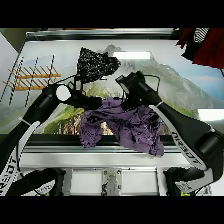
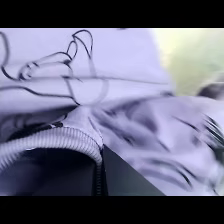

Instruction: Fold the clothes and pants, and hang the long-sleeved shirts on hangers.

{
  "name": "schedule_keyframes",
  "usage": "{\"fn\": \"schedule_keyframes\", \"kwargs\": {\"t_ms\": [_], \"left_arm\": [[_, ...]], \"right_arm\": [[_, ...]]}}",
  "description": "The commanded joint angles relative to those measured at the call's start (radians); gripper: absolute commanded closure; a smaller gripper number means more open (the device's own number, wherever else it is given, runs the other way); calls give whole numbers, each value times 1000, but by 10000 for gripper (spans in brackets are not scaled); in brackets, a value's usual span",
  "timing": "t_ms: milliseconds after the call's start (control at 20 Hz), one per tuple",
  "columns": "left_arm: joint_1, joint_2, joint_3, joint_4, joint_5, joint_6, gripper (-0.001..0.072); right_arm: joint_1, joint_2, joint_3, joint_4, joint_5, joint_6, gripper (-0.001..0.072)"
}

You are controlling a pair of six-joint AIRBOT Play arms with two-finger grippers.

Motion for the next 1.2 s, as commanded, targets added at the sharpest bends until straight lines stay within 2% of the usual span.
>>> {"fn": "schedule_keyframes", "kwargs": {"t_ms": [0,100,300,500,550,600,650,700,850,1000,1150], "left_arm": [[8,68,-1,1,-134,29,686],[-19,84,0,1,-177,43,685],[-69,31,68,0,-138,47,685],[-71,-156,280,-2,-121,54,684],[-70,-197,327,-2,-120,54,610],[-70,-233,370,-2,-122,54,267],[-71,-259,410,-2,-137,54,67],[-71,-271,439,-2,-156,54,101],[-95,-245,462,0,-198,60,99],[-166,-182,381,-1,-201,62,99],[-278,-122,221,2,-88,43,99]], "right_arm": [[-8,186,-47,-7,-9,0,696],[-8,338,-137,21,10,23,695],[-8,617,-334,17,42,154,696],[-8,703,-424,18,31,262,696],[-8,698,-430,17,15,271,696],[-8,689,-431,17,-8,284,696],[-8,679,-431,18,-42,298,695],[-8,669,-431,18,-74,322,696],[-8,637,-430,25,-135,366,696],[-8,631,-430,44,-173,371,696],[-8,631,-429,44,-187,401,696]]}}
